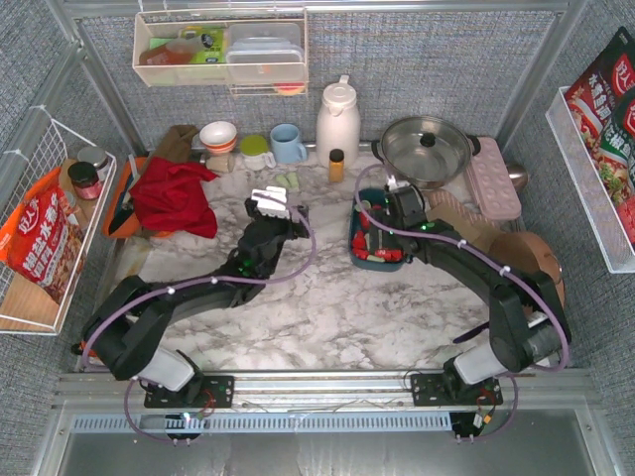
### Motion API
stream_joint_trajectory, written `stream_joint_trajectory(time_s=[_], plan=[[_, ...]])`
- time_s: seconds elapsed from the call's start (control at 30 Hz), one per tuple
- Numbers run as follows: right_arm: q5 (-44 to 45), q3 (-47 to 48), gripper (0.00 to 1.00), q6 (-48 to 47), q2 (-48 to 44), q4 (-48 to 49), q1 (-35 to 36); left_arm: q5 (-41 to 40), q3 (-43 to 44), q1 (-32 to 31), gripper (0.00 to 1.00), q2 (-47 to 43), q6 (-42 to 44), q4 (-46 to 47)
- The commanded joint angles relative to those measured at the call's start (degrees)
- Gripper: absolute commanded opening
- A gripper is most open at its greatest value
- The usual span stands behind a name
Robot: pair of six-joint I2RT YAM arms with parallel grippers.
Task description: Mix the coffee capsules in the storage basket
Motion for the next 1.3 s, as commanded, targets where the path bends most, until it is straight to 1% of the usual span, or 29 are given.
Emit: stream_joint_trajectory(time_s=[0.0, 0.1, 0.23, 0.33, 0.43, 0.53, 0.6, 0.7, 0.87, 1.07, 1.17, 1.27], plan=[[-1.34, -3.69, 0.81, 0.28, -3.75, 3.1, -0.11, -7.63, 5.18, 0.59, 0.99, 3.07, -2.05, -19.72], [0.16, -8.09, 0.81, -0.01, -8.29, 7.23, -0.12, -5.47, 10.1, 2.59, 0.99, 6.13, -3.77, -25.67], [3.69, -12.73, 0.81, -1.06, -12.96, 11.05, -0.19, 3.52, 16.43, 7.59, 0.98, 11.23, -7.23, -32.33], [3.34, -15.16, 0.81, -0.5, -14.81, 13.94, -0.28, 7.27, 22.1, 10.94, 0.95, 16.3, -9.04, -36.22], [2.05, -14.12, 0.81, -0.15, -14.34, 12.76, -0.38, 8.0, 28.82, 13.48, 0.92, 21.99, -9.62, -40.09], [0.69, -13.74, 0.81, 0.25, -13.89, 12.51, -0.37, 8.32, 35.11, 16.21, 0.82, 27.65, -10.18, -42.27], [0.15, -13.88, 0.81, 0.58, -13.79, 12.73, -0.38, 8.81, 39.07, 17.8, 0.78, 30.77, -11.14, -42.92], [-0.54, -13.85, 0.81, 0.77, -13.64, 12.83, -0.35, 9.76, 43.21, 19.58, 0.77, 34.31, -12.58, -42.98], [-1.09, -13.7, 0.81, 0.9, -13.51, 12.92, -0.33, 11.92, 48.87, 20.71, 0.77, 39.34, -11.52, -42.26], [-1.55, -13.68, 0.81, 0.9, -13.18, 13.09, -0.38, 9.84, 56.29, 21.32, 0.77, 45.56, -15.31, -42.79], [-1.91, -13.64, 0.81, 0.82, -13.2, 13.01, -0.38, 8.89, 61.2, 21.48, 0.75, 49.05, -16.18, -46.86], [-2.02, -13.67, 0.81, 0.82, -13.24, 13.01, -0.36, 8.12, 66.9, 21.47, 0.68, 52.61, -17.15, -53.05]])
